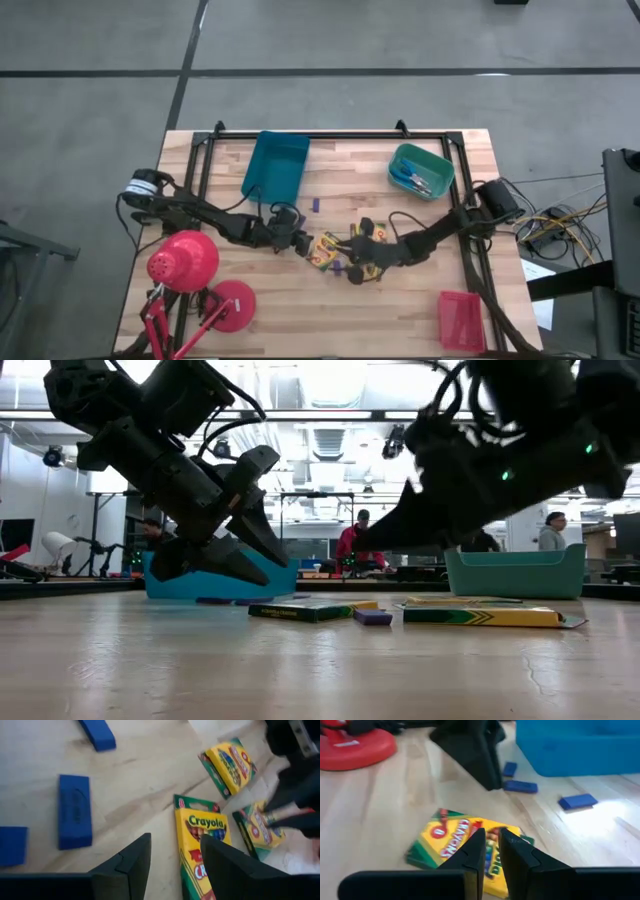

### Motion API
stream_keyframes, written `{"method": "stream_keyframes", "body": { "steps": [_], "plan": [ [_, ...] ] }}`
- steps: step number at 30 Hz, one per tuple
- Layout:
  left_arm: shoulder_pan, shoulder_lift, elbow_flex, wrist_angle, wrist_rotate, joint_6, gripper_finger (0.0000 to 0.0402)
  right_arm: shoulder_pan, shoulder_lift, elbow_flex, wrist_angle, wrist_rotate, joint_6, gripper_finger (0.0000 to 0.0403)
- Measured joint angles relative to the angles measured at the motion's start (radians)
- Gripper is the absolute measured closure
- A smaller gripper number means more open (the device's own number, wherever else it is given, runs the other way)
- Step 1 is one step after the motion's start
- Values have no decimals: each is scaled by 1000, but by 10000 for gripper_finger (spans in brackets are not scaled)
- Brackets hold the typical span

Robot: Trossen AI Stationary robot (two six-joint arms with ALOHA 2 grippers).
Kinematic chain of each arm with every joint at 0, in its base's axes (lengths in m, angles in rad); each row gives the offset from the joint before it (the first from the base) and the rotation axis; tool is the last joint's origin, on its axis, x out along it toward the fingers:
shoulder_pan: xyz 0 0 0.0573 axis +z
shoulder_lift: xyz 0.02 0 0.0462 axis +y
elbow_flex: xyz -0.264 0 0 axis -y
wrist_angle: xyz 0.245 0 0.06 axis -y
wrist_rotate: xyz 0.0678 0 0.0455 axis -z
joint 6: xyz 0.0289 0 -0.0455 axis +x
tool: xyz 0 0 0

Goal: Pick & Place School Supplies
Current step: Put the yellow crayon box into the blue bin

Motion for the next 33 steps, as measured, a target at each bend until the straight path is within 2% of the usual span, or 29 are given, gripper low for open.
{"method": "stream_keyframes", "body": {
  "steps": [12, 17, 33],
  "plan": [
    [0, 12, 7, 9, 44, 10, 225, -30, 130, 41, 6, -78, 90, 351],
    [0, 13, 8, 8, 85, 36, 225, -30, 142, 58, 7, -83, 87, 351],
    [2, 13, 7, -15, 91, 62, 225, -31, 138, 58, -26, -107, 94, 351]
  ]
}}
